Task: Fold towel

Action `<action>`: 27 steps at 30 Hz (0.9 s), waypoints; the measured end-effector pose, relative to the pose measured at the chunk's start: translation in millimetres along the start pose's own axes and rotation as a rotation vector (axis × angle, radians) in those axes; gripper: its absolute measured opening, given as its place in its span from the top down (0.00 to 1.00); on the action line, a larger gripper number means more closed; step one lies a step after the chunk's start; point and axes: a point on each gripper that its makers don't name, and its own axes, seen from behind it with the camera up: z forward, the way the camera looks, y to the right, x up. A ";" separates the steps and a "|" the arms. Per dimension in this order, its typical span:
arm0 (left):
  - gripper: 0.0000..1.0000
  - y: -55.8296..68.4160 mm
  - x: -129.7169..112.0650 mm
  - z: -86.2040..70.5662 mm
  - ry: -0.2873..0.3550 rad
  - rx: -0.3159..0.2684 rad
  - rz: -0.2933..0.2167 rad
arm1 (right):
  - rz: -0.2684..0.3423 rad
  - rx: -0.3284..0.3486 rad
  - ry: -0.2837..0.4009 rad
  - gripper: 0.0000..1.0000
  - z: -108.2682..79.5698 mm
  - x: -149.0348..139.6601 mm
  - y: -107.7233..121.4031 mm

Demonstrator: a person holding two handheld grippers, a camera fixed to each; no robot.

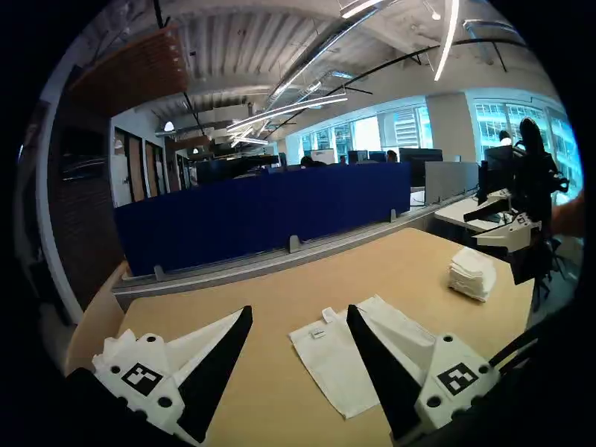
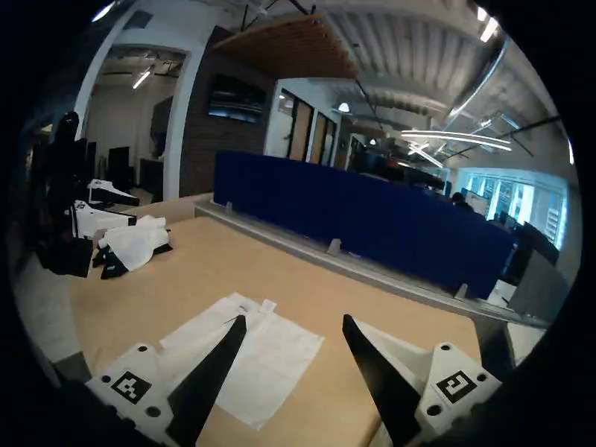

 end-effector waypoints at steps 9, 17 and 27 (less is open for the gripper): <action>0.06 9.4 -32.4 8.9 -0.050 -0.020 0.021 | -0.006 0.011 -0.041 0.00 9.1 -25.9 -7.2; 0.06 17.2 -65.2 20.7 -0.097 -0.044 0.029 | -0.008 0.022 -0.088 0.00 20.3 -59.2 -13.4; 0.06 28.5 -113.3 33.3 -0.179 -0.077 0.040 | 0.011 0.045 -0.148 0.00 34.2 -105.4 -23.0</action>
